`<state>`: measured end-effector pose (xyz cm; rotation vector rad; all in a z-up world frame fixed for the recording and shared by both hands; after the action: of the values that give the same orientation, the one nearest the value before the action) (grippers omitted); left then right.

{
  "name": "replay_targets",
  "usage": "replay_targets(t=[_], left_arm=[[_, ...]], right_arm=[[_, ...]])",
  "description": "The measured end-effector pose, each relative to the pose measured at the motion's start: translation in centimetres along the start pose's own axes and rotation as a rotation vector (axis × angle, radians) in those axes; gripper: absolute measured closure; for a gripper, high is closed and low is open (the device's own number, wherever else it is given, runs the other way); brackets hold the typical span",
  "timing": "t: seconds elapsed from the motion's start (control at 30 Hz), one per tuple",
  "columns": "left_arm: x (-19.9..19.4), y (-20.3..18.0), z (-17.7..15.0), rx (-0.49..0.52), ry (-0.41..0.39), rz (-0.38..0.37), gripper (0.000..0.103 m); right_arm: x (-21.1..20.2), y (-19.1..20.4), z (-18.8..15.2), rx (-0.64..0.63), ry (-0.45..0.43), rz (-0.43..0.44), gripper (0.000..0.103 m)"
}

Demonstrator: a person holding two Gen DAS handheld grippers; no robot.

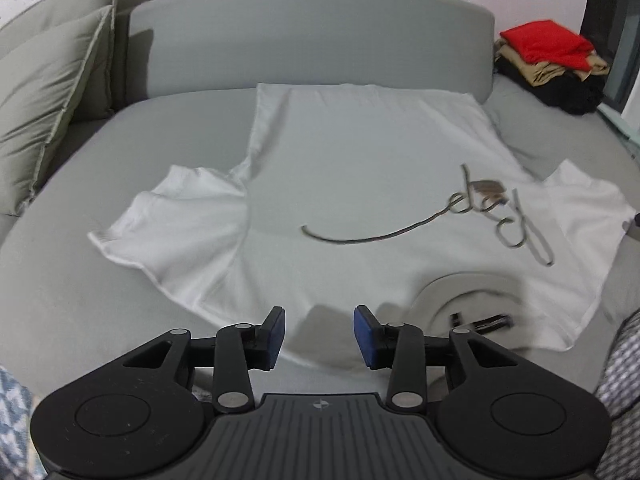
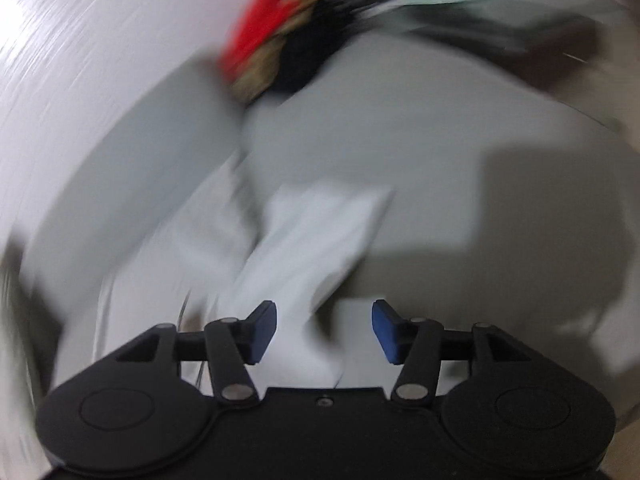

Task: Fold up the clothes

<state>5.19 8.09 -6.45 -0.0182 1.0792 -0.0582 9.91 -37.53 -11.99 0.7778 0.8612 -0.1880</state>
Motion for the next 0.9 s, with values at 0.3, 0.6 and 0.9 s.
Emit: replay_targets(t=[0.3, 0.6, 0.9], left_arm=[[-0.3, -2.0, -0.8, 0.024, 0.001, -0.018, 0.064], [0.1, -0.9, -1.5, -0.017, 0.025, -0.013, 0.064], [0.8, 0.7, -1.9, -0.061, 0.045, 0.017, 0.064]], right_arm=[[2.7, -2.4, 4.2, 0.087, -0.047, 0.117, 0.069], [0.9, -1.4, 3.5, -0.015, -0.188, -0.105, 0.102], [0.8, 1.2, 2.8, -0.203, -0.104, -0.256, 0.079]])
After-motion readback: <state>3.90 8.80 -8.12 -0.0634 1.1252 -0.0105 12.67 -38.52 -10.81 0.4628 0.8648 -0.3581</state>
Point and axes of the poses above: each gripper's, at about its wrist camera, not at the fingertips, and x roughly the way its jaws point, y to its left, z to its top, the point moved 3 cm from there along x, roughly the way its jaws point, and after that the axes turned 10 degrees about y, right-handed, at the moved point
